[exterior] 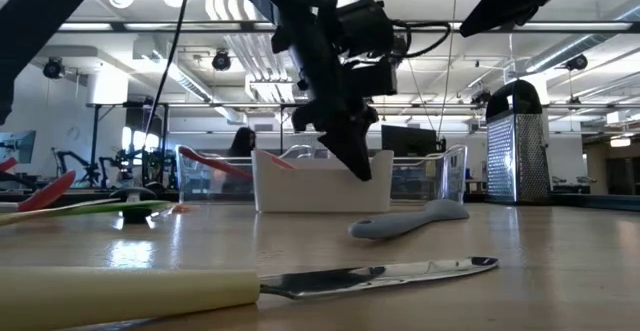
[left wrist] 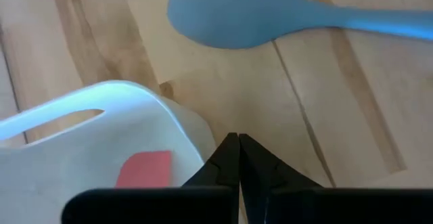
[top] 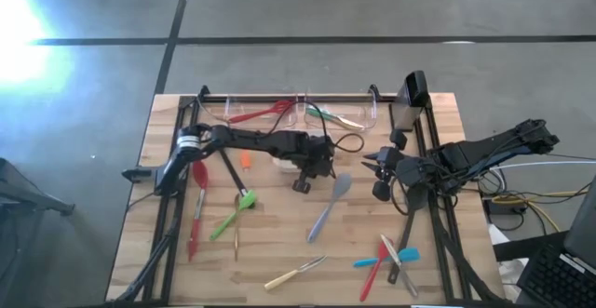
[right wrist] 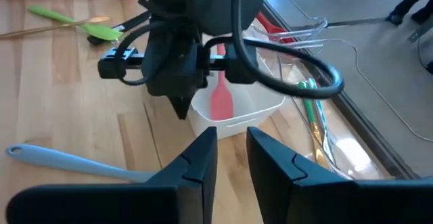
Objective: Pick & Place Kitchen Items
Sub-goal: Put the gray serving spoon into the left transparent bin
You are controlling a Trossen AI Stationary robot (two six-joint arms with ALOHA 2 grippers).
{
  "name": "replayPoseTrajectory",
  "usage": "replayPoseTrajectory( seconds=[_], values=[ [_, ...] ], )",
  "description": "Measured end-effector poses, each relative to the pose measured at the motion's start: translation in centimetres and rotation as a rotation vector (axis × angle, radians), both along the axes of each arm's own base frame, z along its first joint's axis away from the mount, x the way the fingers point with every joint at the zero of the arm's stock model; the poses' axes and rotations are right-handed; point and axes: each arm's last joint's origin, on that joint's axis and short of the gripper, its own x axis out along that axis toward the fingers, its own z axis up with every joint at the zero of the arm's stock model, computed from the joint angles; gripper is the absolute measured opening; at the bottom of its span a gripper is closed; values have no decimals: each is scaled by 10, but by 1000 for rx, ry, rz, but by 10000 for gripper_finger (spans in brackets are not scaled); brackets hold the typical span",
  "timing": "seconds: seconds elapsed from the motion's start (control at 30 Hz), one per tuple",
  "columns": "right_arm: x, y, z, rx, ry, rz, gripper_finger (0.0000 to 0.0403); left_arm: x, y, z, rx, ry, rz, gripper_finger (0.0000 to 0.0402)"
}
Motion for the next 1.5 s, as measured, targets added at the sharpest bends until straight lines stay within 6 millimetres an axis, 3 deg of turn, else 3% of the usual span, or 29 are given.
replayPoseTrajectory(
  seconds=[0.17, 0.5, 0.8, 1.17, 1.33, 1.5],
  values=[
    [0, 0, 0, -1, 4, 0, 63, -9, -12, 32, -86, -2, 3, 5],
    [0, 0, 0, -1, 5, 1, 70, -50, -62, 114, -218, -126, 6, 6],
    [0, 2, -1, 59, 9, 51, 80, -106, -92, 165, -60, -216, 242, 3],
    [6, 4, 7, 76, -84, 67, 64, -172, -115, 158, -3, -362, 594, 3],
    [7, 4, 8, 51, -91, 78, 67, -197, -116, 140, -78, -441, 675, 16],
    [11, 6, 9, -14, -76, 170, 79, -201, -116, 109, -189, -472, 649, 39]
  ],
)
